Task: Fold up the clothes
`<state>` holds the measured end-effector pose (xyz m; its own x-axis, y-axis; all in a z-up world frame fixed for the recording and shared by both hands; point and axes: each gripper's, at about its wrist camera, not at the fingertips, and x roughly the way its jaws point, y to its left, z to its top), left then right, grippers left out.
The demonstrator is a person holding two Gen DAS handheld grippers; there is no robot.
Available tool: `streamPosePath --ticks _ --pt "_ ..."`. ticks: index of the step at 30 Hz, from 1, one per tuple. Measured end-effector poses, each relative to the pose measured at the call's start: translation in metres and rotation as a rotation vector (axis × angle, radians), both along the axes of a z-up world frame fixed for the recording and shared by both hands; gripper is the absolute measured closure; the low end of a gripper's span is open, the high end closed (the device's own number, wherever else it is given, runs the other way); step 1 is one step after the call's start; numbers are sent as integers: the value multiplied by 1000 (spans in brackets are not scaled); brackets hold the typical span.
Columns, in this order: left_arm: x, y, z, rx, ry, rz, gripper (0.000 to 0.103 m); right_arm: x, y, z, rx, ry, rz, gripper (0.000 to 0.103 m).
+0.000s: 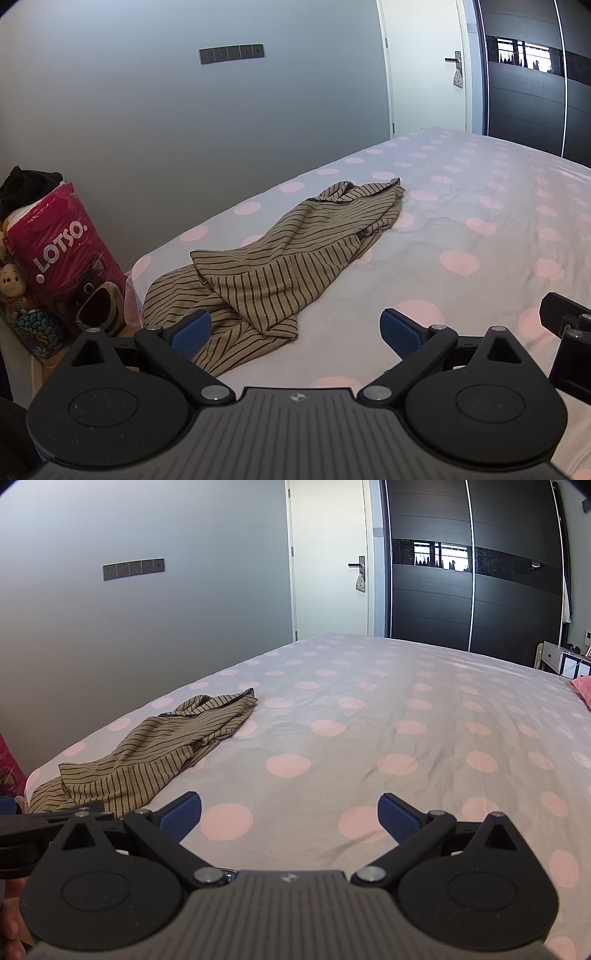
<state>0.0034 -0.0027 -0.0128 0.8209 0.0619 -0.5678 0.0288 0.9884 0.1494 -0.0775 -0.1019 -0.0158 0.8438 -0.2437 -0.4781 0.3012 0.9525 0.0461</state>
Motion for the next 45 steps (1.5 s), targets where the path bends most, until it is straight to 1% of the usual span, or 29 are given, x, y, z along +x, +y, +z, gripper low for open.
streamPosePath --ticks 19,24,27,30,34,36,38,42,45 --pt "3 -2 -3 11 26 0 3 2 -3 -4 -13 22 -15 1" --pt "11 1 -7 -15 54 27 4 0 -14 -9 -27 41 -38 1" --pt "17 1 -10 -31 66 10 5 1 -25 -12 -27 48 -68 1" --pt "24 -2 -16 -12 83 -18 5 4 -36 -15 -5 52 -97 1" --pt "45 -2 -19 -22 135 -83 5 11 -46 -21 32 65 -115 1" --pt "62 -1 -21 -11 150 -111 5 15 -48 -26 41 77 -110 1" --pt "82 0 -24 25 166 -132 5 18 -48 -31 37 92 -100 1" --pt "119 10 -39 103 172 -155 5 24 -50 -41 11 117 -102 1" --pt "137 18 -55 99 189 -188 5 30 -58 -49 28 141 -120 1"
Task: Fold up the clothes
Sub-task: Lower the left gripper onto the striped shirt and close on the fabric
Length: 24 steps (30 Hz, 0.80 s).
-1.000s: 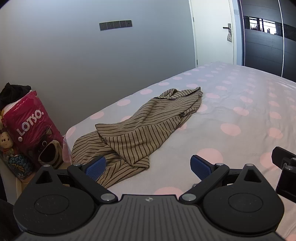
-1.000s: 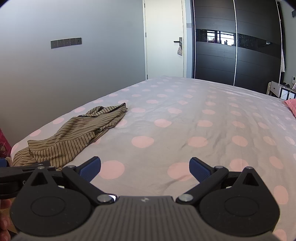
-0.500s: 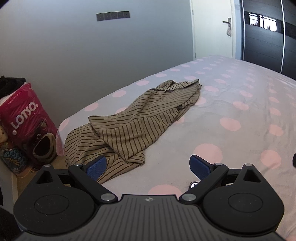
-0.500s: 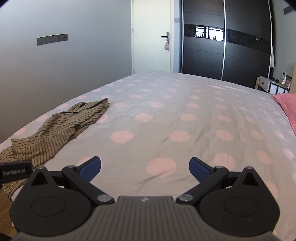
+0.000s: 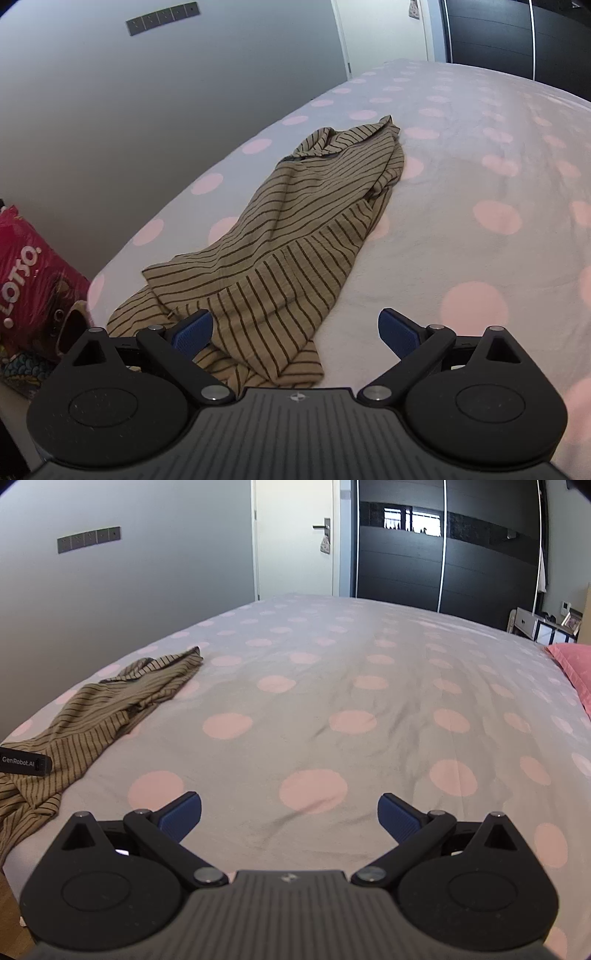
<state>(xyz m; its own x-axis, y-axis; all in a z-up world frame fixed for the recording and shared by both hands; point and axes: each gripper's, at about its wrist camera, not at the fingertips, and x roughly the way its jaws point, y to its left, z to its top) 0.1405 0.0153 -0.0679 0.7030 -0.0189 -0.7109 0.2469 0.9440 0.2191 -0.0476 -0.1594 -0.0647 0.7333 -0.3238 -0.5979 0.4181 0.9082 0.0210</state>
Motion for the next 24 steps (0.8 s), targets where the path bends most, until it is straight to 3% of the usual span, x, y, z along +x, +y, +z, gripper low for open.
streamPosePath --ticks 4,7,9,11,15,17,20,24 --pt "13 0 -27 41 8 -68 5 8 -9 -9 31 26 -20 1" --pt "26 2 -49 99 32 -41 5 13 -13 -15 40 40 -21 1" --pt "34 11 -58 112 42 29 8 16 -14 -18 42 48 -22 1" --pt "45 23 -64 81 77 109 24 20 -16 -22 45 56 -26 1" --pt "61 44 -65 -62 120 203 29 24 -18 -28 54 72 -25 1" --pt "68 46 -62 -102 119 225 57 25 -18 -28 48 79 -16 1" --pt "74 45 -58 -106 88 258 87 23 -17 -26 21 73 -11 1" --pt "70 44 -42 -156 23 265 94 20 -17 -21 8 56 -17 1"
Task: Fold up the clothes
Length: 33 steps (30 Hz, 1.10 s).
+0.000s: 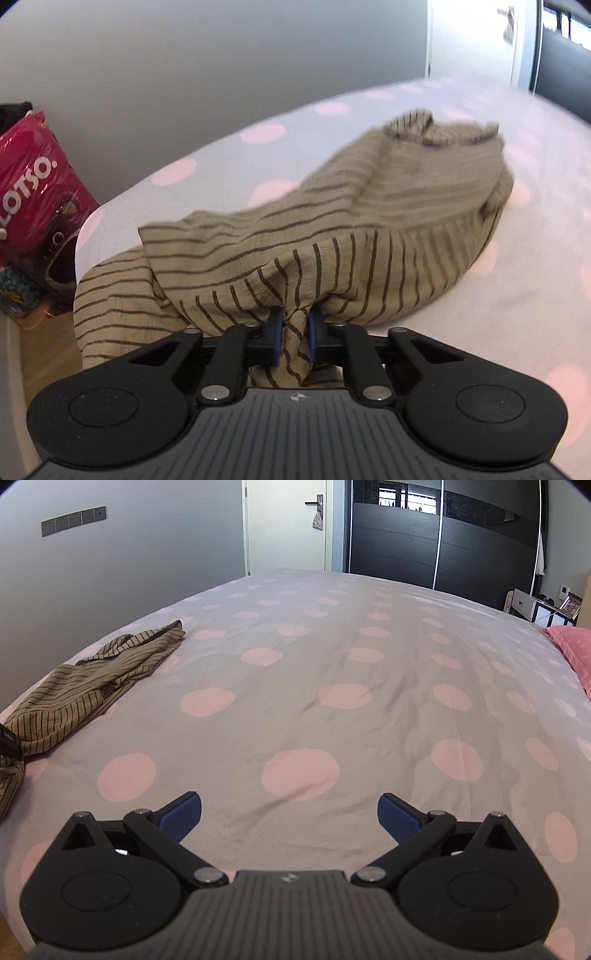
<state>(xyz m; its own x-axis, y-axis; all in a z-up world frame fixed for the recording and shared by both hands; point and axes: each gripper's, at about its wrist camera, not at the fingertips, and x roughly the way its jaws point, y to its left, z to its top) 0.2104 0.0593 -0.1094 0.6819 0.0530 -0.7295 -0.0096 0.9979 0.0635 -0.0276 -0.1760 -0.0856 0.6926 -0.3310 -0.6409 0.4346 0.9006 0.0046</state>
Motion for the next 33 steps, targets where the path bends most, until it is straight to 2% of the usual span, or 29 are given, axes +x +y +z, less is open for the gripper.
streamPosePath --ticks 3,10,12,15,18,24,29,33 --pt "-12 -14 26 -22 -77 -107 96 -3 1 6 -16 -10 1 1" --pt "-70 -54 107 -198 -186 -367 97 -19 -4 29 -42 -37 -21 1" --pt "-93 -71 129 -239 -204 -463 97 -27 -10 40 -48 -55 -41 1" --pt "-130 -106 149 -252 -210 -608 97 -43 -23 60 -101 -48 -96 1" --pt "-166 -136 158 -272 -185 -724 97 -66 -41 77 -119 -48 -175 1" --pt "-234 -179 170 -319 -139 -947 97 -132 -82 104 -51 -66 -309 1" --pt "-304 -205 175 -405 -89 -1205 97 -185 -105 112 -40 -56 -379 1" --pt "-335 -221 161 -369 33 -1316 96 -224 -119 108 -49 -14 -427 1"
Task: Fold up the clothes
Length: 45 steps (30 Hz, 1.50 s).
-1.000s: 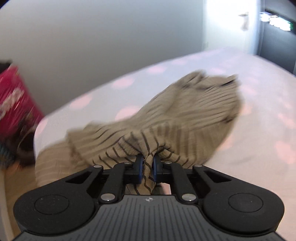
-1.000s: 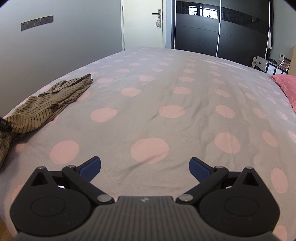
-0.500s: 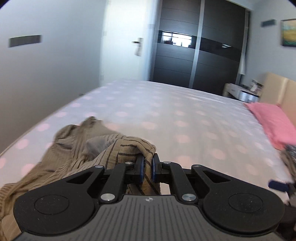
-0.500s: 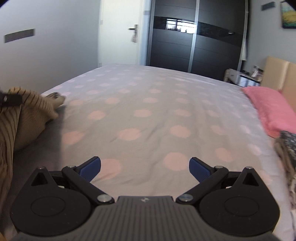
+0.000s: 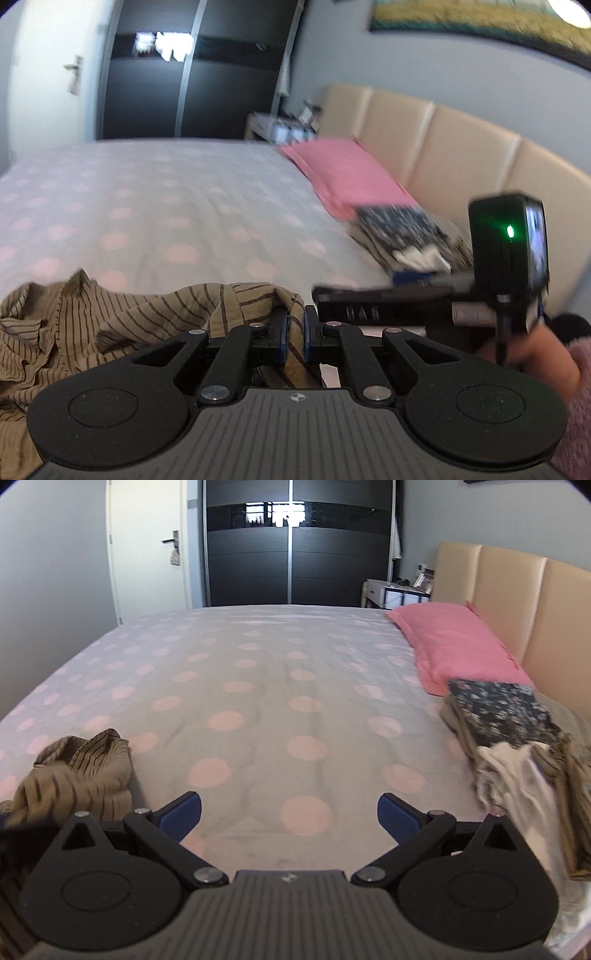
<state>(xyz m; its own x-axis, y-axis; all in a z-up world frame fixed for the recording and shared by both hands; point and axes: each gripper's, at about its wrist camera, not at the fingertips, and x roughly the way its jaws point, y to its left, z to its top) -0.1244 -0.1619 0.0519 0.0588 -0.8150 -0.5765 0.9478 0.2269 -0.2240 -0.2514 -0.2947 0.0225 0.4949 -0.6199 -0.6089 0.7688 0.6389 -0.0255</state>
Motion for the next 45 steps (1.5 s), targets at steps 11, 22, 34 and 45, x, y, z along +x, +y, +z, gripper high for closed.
streamPosePath --ticks 11,22,34,45 --pt "11 -3 -38 201 5 -47 53 -14 -10 -37 159 21 83 1" --pt "128 13 -60 397 -178 179 44 33 14 -89 246 86 328 2" --pt "267 53 -156 648 -242 410 40 63 -3 -142 274 153 309 7" --pt "284 63 -154 618 -61 479 87 61 -3 -152 320 136 297 90"
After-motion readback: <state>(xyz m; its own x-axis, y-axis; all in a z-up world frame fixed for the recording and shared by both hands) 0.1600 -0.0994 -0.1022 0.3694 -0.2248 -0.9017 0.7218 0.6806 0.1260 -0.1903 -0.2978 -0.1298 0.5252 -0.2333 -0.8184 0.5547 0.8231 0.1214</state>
